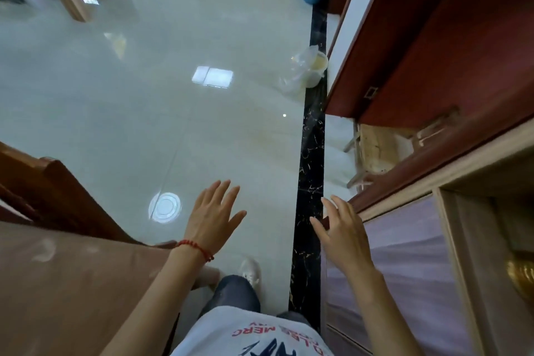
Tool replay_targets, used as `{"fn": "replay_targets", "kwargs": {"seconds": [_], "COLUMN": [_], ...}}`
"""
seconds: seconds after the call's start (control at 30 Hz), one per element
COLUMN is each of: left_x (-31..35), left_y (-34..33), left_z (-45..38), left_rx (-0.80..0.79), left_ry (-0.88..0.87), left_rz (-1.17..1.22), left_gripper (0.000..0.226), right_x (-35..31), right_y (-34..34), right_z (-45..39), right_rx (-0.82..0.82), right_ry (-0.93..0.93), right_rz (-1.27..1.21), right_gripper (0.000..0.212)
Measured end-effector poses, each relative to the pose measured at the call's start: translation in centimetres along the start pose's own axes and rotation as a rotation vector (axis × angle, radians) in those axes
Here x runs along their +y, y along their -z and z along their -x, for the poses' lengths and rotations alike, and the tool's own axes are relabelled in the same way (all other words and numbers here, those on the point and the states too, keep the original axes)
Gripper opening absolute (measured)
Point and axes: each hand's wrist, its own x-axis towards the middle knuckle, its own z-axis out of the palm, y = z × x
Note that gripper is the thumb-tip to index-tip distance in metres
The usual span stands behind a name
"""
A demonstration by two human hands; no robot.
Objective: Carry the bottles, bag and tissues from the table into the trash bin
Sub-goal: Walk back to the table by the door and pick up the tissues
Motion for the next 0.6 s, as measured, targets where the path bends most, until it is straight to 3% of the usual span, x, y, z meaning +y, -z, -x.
{"fn": "replay_targets", "kwargs": {"seconds": [0.47,0.6], "left_x": [-2.4,-2.2], "left_y": [3.5,3.7], "left_z": [-17.2,-23.1], "left_rx": [0.039,0.048], "left_ry": [0.007,0.050], "left_rz": [-0.001,0.002], "left_gripper": [0.072,0.061], "right_x": [0.3,1.5], "right_y": [1.4,1.6], "right_z": [-17.8,-24.5], "right_rx": [0.022,0.005], "right_ry": [-0.008,0.024], "right_rz": [-0.034,-0.019], "right_gripper": [0.047,0.048]}}
